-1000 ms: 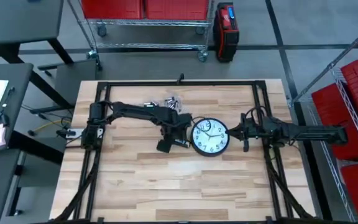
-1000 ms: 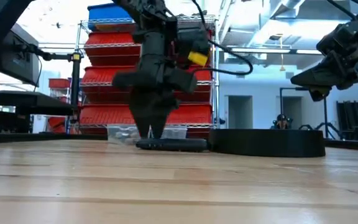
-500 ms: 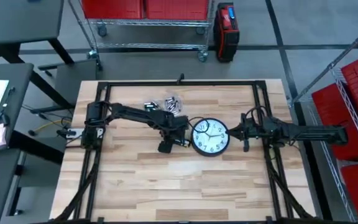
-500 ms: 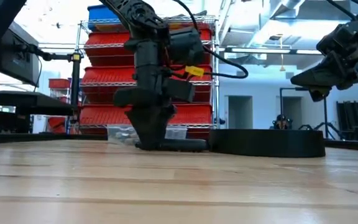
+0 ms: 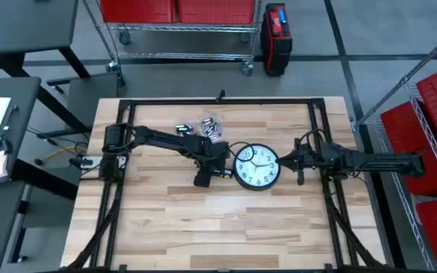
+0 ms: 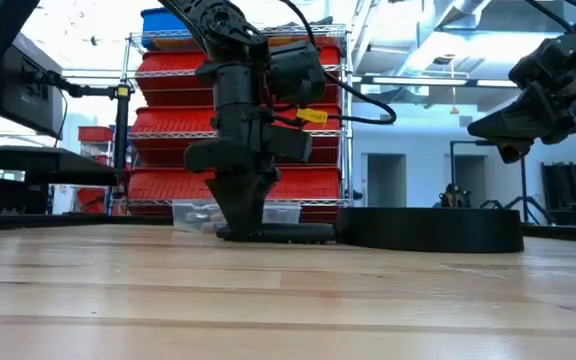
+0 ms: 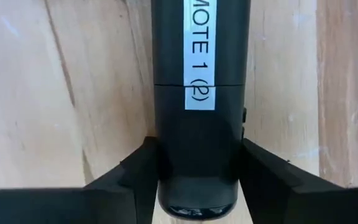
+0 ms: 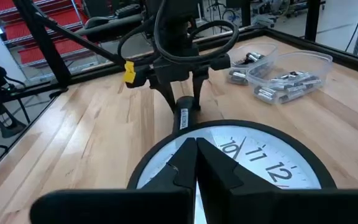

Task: Insert battery
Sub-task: Open the remote battery cover

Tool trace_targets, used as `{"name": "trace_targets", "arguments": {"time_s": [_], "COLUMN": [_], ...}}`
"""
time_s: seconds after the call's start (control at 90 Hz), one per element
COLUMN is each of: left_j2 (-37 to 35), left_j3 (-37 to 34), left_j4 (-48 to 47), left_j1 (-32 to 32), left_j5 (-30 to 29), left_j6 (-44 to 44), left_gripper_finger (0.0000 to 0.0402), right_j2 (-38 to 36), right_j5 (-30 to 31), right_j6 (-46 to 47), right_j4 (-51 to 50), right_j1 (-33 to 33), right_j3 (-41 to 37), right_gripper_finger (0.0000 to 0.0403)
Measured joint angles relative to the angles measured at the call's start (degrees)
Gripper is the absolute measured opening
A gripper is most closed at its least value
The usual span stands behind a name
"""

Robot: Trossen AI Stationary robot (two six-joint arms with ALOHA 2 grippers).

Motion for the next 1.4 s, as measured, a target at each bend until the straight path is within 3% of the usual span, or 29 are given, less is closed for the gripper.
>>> {"name": "trace_targets", "arguments": {"time_s": [0.344,0.889,0.989,1.122,1.256,1.4], "left_j2": [-10.34,-26.27,-26.95,-26.83,-26.31,-25.47], "left_j3": [-0.22,-0.09,-0.09,-0.09,0.39,4.19], "left_j4": [-3.77,-3.17,-2.26,-1.21,1.40,1.23], "left_j1": [-0.15,-5.79,-6.62,-7.62,-8.04,-8.04], "left_j5": [-4.48,-16.28,-16.74,-16.68,-16.57,-17.36], "left_j6": [-6.70,-14.20,-16.96,-18.53,-18.52,-17.49], "left_gripper_finger": [0.0158,0.0158,0.0158,0.0158,0.0158,0.0157], "right_j2": [0.02,0.00,0.01,0.00,0.20,2.72], "right_j5": [0.00,0.76,0.39,7.55,11.10,5.32], "right_j6": [0.00,-0.38,18.99,42.74,53.81,55.32], "right_j4": [0.00,0.33,7.58,15.88,20.70,30.47], "right_j1": [0.02,-0.17,0.02,-0.53,-1.88,-2.00], "right_j3": [0.01,0.00,0.02,0.02,0.26,3.21], "right_gripper_finger": [0.0000,0.0000,0.0000,0.0000,0.0000,0.0005]}}
